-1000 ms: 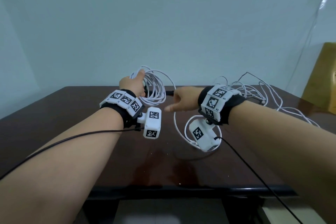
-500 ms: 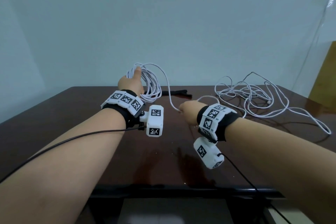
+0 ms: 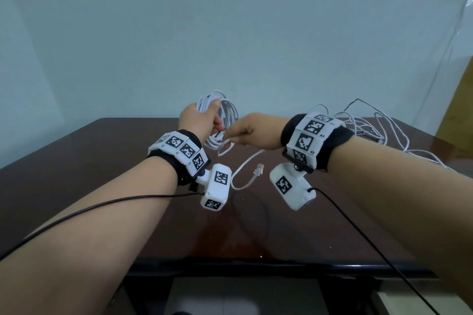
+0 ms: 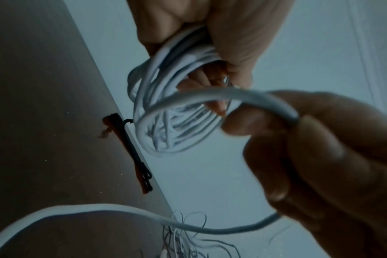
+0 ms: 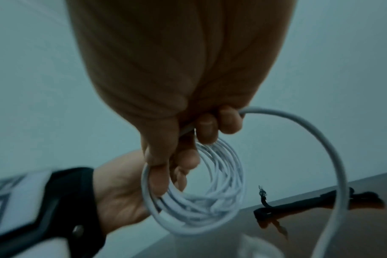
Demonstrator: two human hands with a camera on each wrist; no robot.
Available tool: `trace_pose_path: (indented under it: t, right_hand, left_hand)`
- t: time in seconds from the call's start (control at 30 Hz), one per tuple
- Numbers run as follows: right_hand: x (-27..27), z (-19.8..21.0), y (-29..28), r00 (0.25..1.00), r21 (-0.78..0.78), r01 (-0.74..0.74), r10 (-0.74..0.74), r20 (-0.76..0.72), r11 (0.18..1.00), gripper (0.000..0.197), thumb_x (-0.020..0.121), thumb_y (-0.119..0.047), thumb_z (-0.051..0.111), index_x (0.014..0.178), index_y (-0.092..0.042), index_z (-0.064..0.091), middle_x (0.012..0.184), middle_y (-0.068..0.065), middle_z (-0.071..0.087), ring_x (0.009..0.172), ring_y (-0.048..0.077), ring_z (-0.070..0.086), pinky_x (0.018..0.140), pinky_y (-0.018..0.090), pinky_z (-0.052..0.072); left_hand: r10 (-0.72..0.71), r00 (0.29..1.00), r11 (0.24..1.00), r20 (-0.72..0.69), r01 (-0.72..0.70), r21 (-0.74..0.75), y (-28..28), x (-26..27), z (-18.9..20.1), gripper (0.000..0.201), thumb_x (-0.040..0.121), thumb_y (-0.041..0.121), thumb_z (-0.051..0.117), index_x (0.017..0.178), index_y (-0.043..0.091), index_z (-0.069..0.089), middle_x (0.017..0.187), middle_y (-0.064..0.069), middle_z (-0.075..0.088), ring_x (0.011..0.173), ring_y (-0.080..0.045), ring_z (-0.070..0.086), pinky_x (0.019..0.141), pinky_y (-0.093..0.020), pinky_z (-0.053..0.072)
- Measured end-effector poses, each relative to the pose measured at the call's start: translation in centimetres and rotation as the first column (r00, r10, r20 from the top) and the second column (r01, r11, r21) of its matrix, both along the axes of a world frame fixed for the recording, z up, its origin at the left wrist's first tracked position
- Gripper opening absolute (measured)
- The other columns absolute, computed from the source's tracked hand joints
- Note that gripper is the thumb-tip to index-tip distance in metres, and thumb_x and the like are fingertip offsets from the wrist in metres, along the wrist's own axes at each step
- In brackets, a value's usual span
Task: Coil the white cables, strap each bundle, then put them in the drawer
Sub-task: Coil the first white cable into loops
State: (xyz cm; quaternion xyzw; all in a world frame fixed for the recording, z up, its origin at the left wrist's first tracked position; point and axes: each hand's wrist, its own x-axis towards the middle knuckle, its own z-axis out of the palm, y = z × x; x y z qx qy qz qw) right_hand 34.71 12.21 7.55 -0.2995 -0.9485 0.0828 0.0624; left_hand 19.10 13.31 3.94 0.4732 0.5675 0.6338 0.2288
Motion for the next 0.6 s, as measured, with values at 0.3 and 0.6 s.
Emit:
trace_pose_path:
  t: [0.3,0.6]
  right_hand:
    - [1.0,2.0,1.3,0.931,0.024,0.138,-0.121,-0.345,0.990,0.022,0.097,-0.021,0.048,0.103,-0.009,0.065,0.090,0.000,0.060,0.083,0.012,0.052,0.068,0.019,0.038]
    - [1.5,1.3,2.8,0.779,0.046,0.305,-0.221,-0.586,0.951,0.031,0.084,-0.036,0.067,0.096,-0.014,0.050,0.074,-0.004,0.049,0.064,0.011,0.045,0.055,0.020,0.035]
  left_hand:
    - [-0.260,0.945,0.961,0.198,0.274,-0.046,-1.1,2.2,0.1,0.040,0.091,0.046,0.056,0.082,0.007,0.061,0.046,-0.001,0.059,0.043,-0.016,0.060,0.047,-0.024,0.048]
    - [-0.538,0.752,0.807,0.380,0.591,-0.026,-1.8,2.3,1.1,0.040,0.083,0.057,0.055,0.076,0.018,0.049,0.039,0.007,0.028,0.027,-0.005,0.024,0.032,-0.013,0.023]
